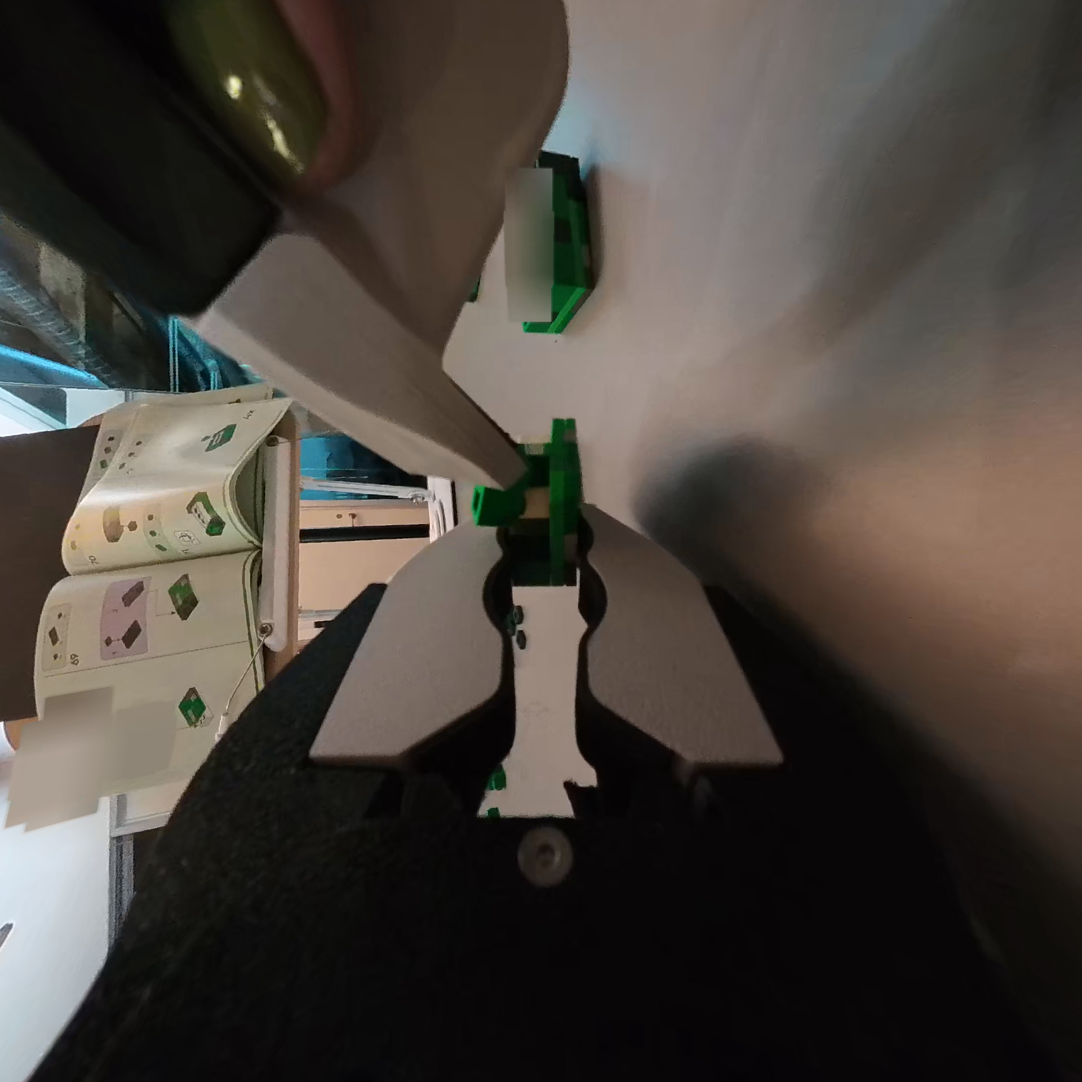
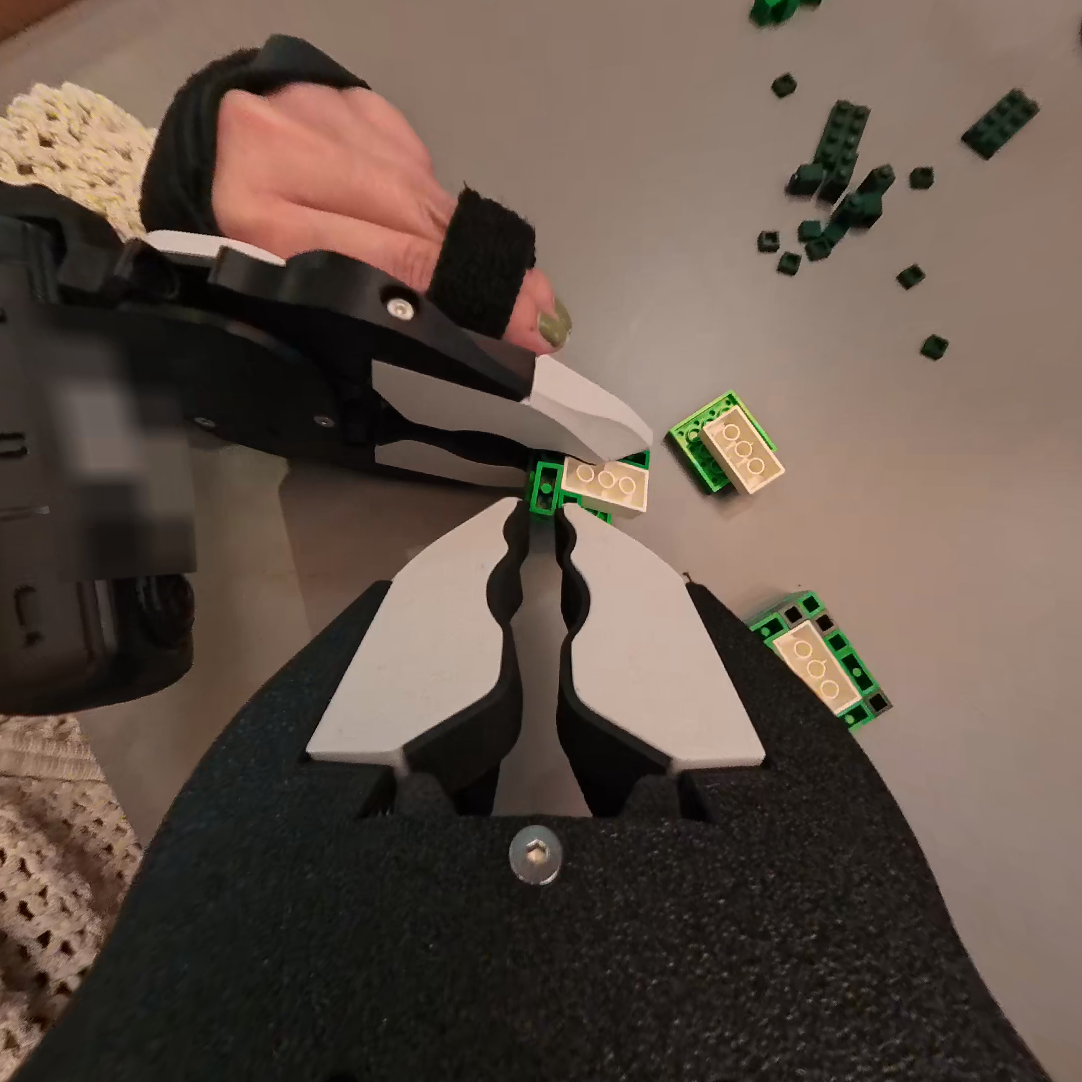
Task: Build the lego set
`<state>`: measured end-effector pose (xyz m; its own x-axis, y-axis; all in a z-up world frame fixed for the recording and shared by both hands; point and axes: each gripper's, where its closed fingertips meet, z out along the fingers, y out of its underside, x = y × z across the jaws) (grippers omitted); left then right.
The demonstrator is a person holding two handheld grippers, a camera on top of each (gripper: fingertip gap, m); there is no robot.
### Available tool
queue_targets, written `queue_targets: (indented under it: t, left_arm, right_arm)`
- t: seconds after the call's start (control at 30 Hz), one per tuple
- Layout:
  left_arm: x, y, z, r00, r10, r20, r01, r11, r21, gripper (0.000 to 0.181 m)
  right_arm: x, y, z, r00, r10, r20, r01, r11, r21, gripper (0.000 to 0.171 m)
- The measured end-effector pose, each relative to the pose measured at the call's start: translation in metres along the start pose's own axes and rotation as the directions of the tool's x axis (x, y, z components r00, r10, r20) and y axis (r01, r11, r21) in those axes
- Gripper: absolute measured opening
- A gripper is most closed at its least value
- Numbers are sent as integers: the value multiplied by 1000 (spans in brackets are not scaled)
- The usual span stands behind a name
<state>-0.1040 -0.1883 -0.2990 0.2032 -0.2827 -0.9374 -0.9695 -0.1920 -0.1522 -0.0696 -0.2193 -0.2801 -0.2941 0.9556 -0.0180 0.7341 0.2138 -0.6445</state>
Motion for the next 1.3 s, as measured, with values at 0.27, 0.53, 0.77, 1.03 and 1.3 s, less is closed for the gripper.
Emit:
queue_targets:
  t: [0.27, 0.53, 0.77, 1.03, 1.3]
  left_arm:
    - [1, 1, 1, 1000, 21, -7, -21, 1000, -14, 17]
    - [1, 3, 2, 1000, 22, -16, -23, 999, -43, 17]
    - [3, 5, 3, 999, 2, -35, -4, 997, -72, 17]
    - [4, 6, 4, 998, -32, -54, 27, 996, -90, 17]
    - [6, 7, 4, 991, -105, -82, 98, 992, -82, 17]
  right_arm:
    - [-1, 2, 1, 1000, -17, -8, 16, 997, -77, 8]
    - [3, 4, 4, 990, -99, -102, 83, 986, -147, 8]
    - [6, 4, 6, 966, -180, -187, 144, 971, -189, 10]
    - [4, -3, -3, 914, -330, -234, 307, 943, -129, 24]
    - [-1, 4, -12, 437, -820, -369, 879, 477, -19, 36]
